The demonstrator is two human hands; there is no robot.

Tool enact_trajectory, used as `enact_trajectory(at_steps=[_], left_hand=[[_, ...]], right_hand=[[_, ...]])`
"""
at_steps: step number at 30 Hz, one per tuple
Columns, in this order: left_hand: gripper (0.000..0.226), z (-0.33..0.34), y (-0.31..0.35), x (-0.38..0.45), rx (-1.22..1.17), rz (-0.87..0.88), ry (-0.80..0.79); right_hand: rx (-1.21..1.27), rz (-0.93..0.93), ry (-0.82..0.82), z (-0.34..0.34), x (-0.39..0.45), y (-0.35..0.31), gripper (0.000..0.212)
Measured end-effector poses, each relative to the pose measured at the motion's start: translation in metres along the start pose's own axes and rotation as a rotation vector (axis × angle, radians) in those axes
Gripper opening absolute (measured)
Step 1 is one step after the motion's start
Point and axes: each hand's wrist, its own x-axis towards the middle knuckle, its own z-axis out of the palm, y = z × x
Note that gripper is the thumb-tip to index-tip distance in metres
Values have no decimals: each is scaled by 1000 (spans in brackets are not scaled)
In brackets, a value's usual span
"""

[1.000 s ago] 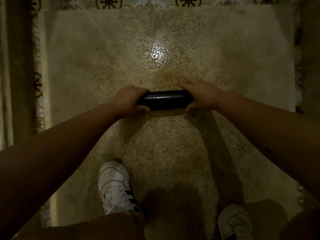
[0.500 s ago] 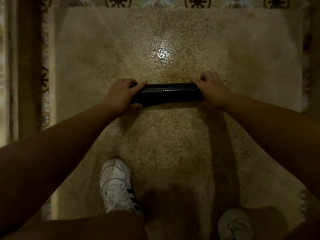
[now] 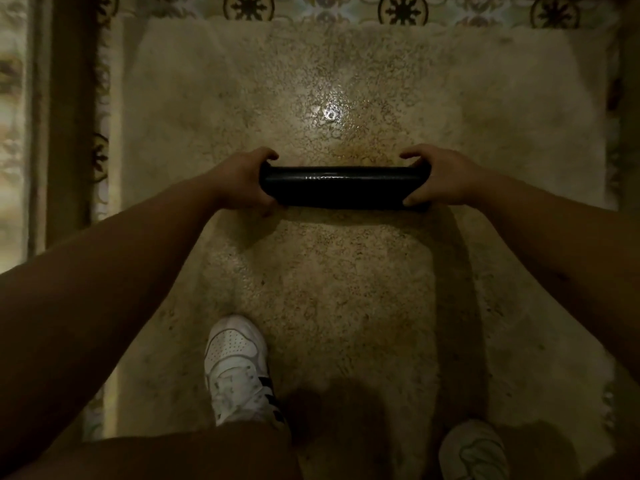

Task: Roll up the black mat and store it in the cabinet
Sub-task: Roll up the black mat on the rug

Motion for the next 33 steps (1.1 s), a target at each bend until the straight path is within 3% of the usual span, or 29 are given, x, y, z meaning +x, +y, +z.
enact_trajectory(at_steps=[2,5,10,13,17,22,26,31,33], left_hand=[[80,-3,-13,-8,-178,-66,-58],[58,-2,-27,-22,-537,-142,-11],[33,2,-17,-29,-1003,-171,216],[31,1,-11,-28,-1087,-188,152],[37,-4,-11,-27,-1081,-185,132],[53,-10,-10,-30,-1108,-111,182],[37,-2,-2,-33,-1108,-42,265],[35,-6,-3,-34,-1235,-88,198],[38,-5,-5,-34,-1285,-76,174]], right_hand=[[286,27,-12,0,-6,2,69],[603,47,-13,7,-14,5,56],[898,135,182,33,-19,-7,37],[1103,118,259,37,-16,-24,26],[1125,20,214,28,-12,-34,16],[956,69,222,34,-15,-28,54],[1007,56,251,42,-21,-26,43],[1054,29,165,37,-25,-22,22],[1061,15,156,29,-24,-18,24]])
